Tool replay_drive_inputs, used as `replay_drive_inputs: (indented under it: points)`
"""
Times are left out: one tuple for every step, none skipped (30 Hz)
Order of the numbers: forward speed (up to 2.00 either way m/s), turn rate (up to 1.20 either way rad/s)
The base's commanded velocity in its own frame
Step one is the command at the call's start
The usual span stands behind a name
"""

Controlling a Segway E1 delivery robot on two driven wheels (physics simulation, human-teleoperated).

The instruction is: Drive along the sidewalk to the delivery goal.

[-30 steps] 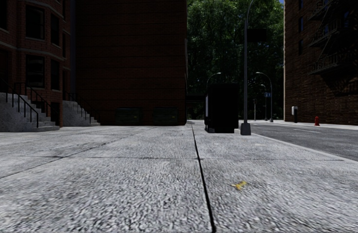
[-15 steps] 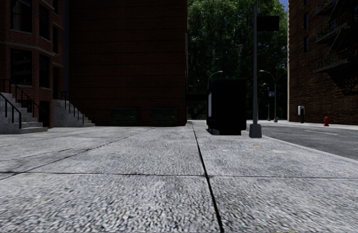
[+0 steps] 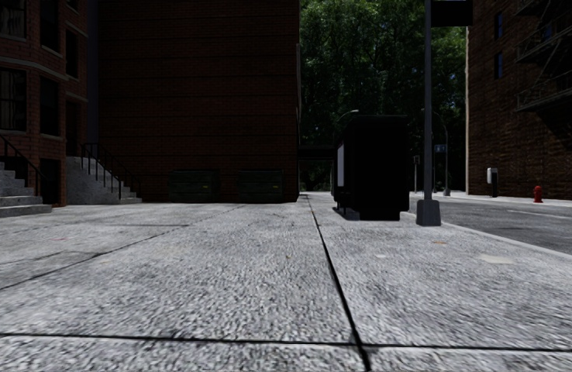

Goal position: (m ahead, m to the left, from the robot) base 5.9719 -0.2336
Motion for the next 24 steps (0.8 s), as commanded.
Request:
replay_drive_inputs:
  points:
    - [2.00,-0.04]
    - [2.00,0.00]
    - [2.00,0.00]
    - [2.00,0.00]
    - [2.00,0.00]
    - [2.00,0.00]
    - [2.00,0.00]
    - [2.00,-0.01]
    - [2.00,-0.01]
    - [2.00,-0.02]
    - [2.00,-0.03]
    - [2.00,-0.03]
    - [2.00,-0.03]
    - [2.00,-0.09]
    - [2.00,-0.11]
    - [2.00,-0.12]
    - [2.00,-0.12]
    - [2.00,-0.12]
    - [2.00,-0.12]
    - [2.00,-0.12]
    - [2.00,-0.12]
    - [2.00,-0.16]
    - [2.00,-0.16]
    - [2.00,-0.20]
